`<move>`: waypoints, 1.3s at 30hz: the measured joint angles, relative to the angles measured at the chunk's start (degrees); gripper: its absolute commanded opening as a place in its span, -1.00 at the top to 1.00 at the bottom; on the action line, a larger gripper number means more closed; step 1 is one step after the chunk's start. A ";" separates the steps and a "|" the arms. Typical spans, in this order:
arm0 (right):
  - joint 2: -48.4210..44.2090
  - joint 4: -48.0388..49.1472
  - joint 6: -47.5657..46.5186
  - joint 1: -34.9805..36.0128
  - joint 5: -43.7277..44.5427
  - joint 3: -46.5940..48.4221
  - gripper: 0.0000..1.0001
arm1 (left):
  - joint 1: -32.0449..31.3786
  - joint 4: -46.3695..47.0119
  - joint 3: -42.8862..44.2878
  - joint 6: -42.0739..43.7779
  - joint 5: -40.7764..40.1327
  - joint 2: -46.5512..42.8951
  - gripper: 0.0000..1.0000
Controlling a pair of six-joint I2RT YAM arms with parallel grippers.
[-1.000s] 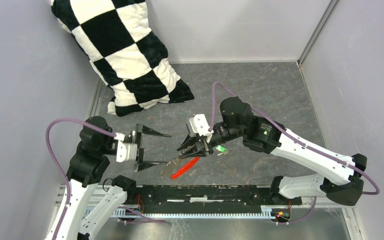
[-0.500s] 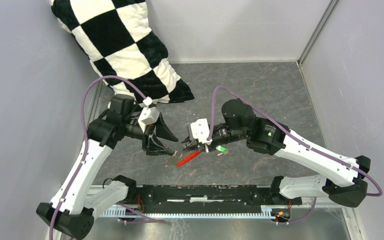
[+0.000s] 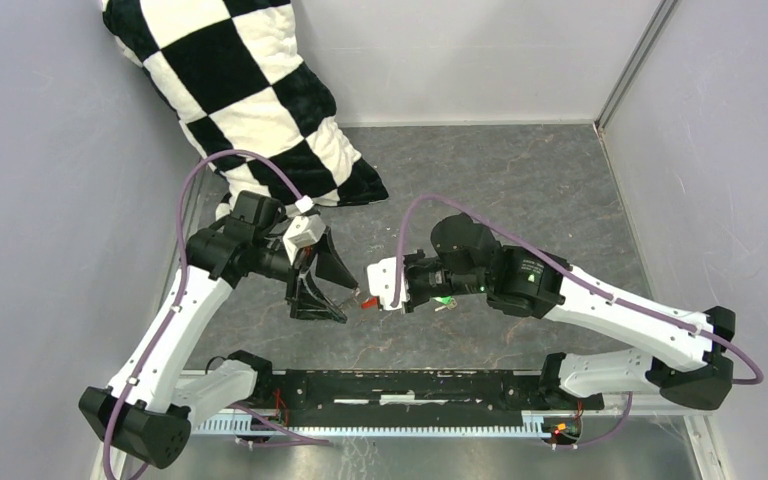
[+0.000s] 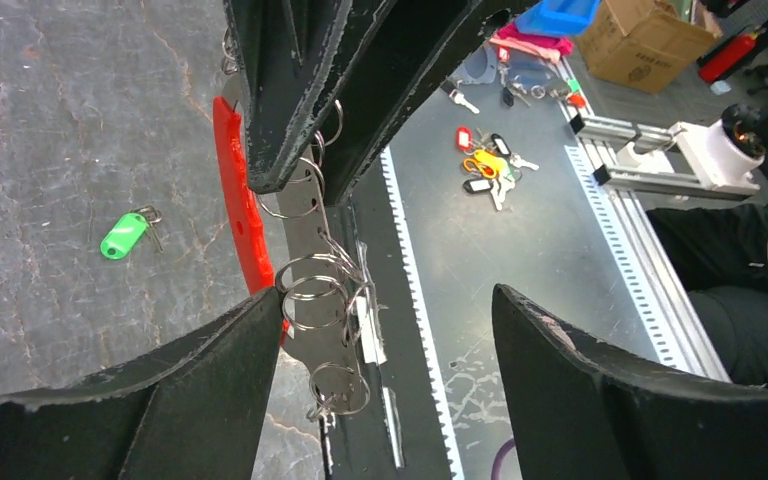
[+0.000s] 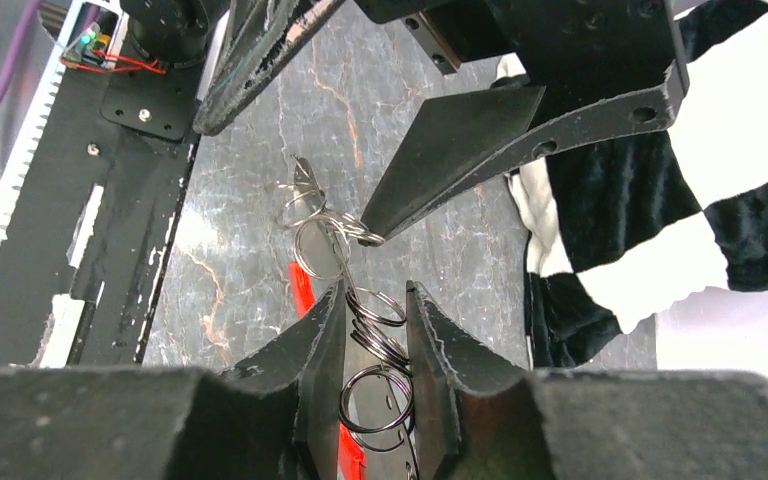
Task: Put the keys on the keyring
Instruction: Adjust the keyring.
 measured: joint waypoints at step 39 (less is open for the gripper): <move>10.56 -3.21 2.08 3.80 0.52 10.60 0.99 | -0.26 17.16 -12.17 -3.17 -13.05 -12.24 0.76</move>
